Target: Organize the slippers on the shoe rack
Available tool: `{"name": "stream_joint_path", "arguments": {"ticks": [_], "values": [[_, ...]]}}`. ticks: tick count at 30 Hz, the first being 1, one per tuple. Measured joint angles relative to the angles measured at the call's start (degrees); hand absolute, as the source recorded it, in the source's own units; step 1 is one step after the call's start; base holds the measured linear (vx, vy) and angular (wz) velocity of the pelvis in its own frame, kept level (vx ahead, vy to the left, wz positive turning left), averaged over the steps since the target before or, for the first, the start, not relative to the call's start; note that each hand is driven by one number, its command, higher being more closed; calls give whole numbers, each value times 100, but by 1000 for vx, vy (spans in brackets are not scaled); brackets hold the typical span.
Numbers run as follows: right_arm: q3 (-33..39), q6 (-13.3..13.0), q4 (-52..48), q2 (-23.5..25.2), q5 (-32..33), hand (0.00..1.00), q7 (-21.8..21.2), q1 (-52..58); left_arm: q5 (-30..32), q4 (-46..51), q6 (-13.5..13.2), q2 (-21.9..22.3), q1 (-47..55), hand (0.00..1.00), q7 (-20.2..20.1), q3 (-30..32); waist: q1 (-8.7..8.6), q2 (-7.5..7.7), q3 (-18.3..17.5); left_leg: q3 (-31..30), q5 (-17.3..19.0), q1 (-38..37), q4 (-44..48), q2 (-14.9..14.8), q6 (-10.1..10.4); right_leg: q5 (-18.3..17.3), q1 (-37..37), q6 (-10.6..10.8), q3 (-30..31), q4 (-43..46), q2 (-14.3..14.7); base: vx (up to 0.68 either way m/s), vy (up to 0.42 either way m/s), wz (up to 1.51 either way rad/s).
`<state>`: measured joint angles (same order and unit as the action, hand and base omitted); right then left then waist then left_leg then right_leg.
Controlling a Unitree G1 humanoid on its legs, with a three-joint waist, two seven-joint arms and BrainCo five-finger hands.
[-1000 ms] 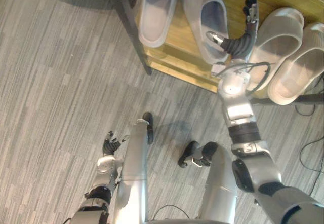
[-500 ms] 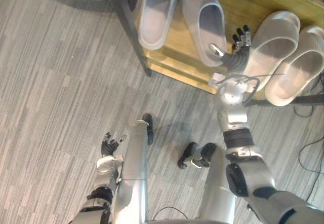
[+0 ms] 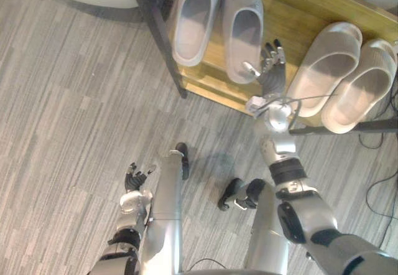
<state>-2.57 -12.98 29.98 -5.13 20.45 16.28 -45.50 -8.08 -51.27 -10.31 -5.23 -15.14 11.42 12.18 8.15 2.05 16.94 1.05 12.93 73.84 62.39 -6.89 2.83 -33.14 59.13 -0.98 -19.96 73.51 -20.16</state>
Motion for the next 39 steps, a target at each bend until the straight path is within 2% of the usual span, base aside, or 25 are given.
{"name": "stream_joint_path", "arguments": {"ticks": [10,21,26,31,35,39], "values": [[-58,78,53,335,210,0,102,-11,19,3,8,175,-91,0,90,204,102,-1,1,-73,-85,-228,-198,52,77,1,-249,-11,-108,-108,0,6,-21,4],[-36,139,-1,164,180,0,108,-29,25,-5,74,207,-90,0,80,295,60,-11,8,-100,-129,-436,-241,38,72,11,-479,-24,-143,-184,36,0,0,0],[-28,139,-466,33,-89,0,100,587,117,-5,80,212,60,0,66,458,-8,-11,9,-62,-104,-777,-362,-64,31,105,-801,-6,-134,-414,162,-24,19,-10],[17,140,-968,-89,-253,0,31,1260,132,-2,87,126,235,0,42,488,-166,-10,10,26,-90,-1146,-481,-151,12,185,-1105,-8,-85,-583,233,-38,47,-13],[29,141,-1422,-173,-370,0,-5,1636,131,2,92,114,253,0,-49,488,-186,-10,10,82,-88,-1337,-544,-225,11,198,-1230,1,-32,-664,310,-47,41,-10],[-59,137,-2063,-131,-759,0,-2,2316,135,8,99,186,377,0,-101,392,-195,-5,9,166,-97,-1932,-901,-287,15,346,-1825,2,-92,-1119,397,6,53,-6]]}}
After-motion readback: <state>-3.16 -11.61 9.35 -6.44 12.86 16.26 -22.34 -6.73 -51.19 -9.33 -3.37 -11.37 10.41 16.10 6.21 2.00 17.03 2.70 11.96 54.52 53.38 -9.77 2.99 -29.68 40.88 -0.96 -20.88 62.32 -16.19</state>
